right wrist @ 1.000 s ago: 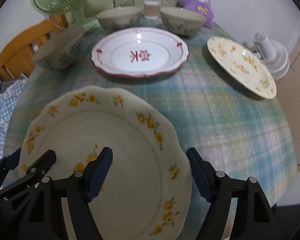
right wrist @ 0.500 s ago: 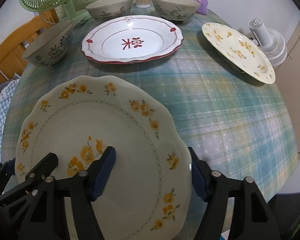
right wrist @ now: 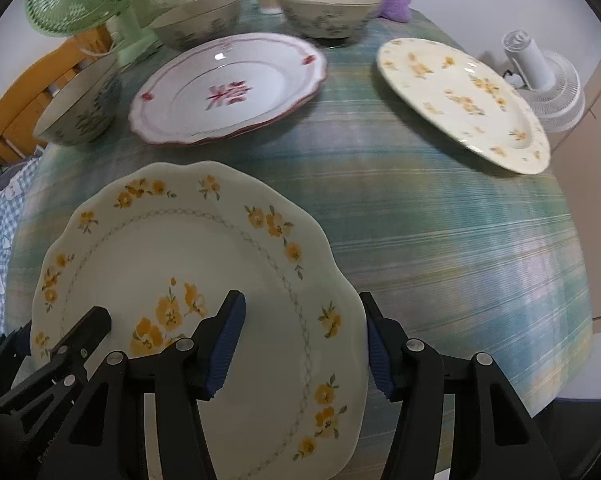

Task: Organize plates and bowls
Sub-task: 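Lift the scalloped plate with both tools toward the dotted-rim yellow plate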

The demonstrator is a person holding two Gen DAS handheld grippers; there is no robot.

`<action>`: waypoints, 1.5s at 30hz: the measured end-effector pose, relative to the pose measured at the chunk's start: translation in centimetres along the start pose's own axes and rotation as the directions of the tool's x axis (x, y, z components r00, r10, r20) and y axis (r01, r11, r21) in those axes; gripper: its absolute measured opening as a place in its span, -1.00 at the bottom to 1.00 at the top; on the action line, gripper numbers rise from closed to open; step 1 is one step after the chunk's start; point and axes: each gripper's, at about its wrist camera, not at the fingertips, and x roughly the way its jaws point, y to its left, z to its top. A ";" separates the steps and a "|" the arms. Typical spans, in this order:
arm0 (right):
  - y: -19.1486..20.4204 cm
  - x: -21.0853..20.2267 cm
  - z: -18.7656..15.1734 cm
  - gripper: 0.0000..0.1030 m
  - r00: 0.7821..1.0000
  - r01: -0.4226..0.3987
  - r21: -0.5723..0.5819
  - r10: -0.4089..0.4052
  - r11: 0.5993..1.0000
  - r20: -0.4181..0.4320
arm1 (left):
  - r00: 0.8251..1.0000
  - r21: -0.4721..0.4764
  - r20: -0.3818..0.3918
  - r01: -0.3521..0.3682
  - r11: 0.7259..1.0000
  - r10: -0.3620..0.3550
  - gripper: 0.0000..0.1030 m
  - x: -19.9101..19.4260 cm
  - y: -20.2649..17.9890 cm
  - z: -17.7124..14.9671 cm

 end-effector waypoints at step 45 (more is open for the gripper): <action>-10.9 -3.9 4.9 0.68 0.987 -0.103 -0.123 0.117 0.987 0.113 | 0.994 -0.046 0.094 -0.059 0.997 0.063 0.62 -1.7 -11.9 2.5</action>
